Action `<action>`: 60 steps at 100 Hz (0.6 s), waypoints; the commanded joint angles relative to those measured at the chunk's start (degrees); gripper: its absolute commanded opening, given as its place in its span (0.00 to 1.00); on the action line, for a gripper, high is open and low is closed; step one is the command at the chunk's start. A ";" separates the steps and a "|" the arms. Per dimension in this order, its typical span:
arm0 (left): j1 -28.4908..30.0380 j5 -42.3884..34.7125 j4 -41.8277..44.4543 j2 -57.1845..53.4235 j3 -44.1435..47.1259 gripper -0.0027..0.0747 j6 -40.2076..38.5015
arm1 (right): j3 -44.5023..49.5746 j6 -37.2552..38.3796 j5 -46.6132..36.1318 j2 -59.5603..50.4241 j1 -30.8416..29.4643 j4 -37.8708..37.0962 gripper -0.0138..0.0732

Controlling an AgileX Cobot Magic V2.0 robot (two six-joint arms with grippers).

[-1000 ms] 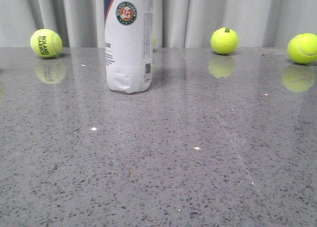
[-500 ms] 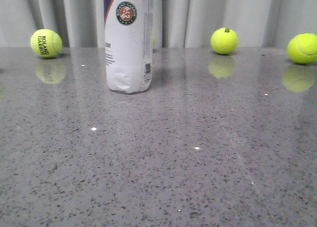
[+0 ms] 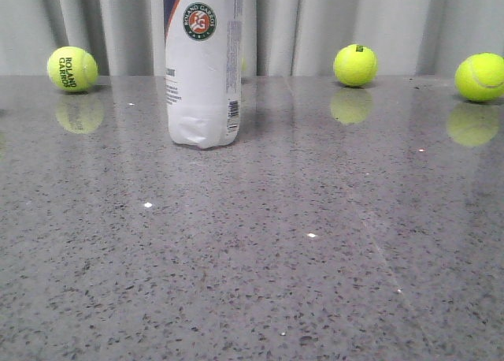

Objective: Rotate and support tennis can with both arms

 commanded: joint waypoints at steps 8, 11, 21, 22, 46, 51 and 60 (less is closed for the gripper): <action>0.19 -4.08 -0.10 -1.88 2.53 0.01 -0.62 | 2.81 -0.36 -12.77 -0.70 -8.41 -1.22 0.09; 0.19 -4.08 -0.10 -1.88 2.53 0.01 -0.62 | 3.96 -0.36 -14.31 -1.07 -10.24 -1.63 0.09; 0.19 -4.08 -0.10 -1.88 2.53 0.01 -0.62 | 6.79 -0.36 -16.61 -3.14 -14.05 -5.36 0.09; 0.19 -4.08 -0.10 -1.88 2.53 0.01 -0.62 | 6.97 -0.36 -16.67 -3.34 -14.24 -5.67 0.09; 0.19 -4.08 -0.10 -1.88 2.53 0.01 -0.62 | 12.97 -0.36 -15.57 -12.31 -15.89 -7.11 0.09; 0.19 -4.08 -0.10 -1.88 2.53 0.01 -0.62 | 14.30 -0.36 -15.63 -14.79 -15.95 -7.11 0.09; 0.19 -4.08 -0.10 -1.88 2.53 0.01 -0.62 | 14.64 -0.25 -14.31 -14.37 -16.00 -7.06 0.09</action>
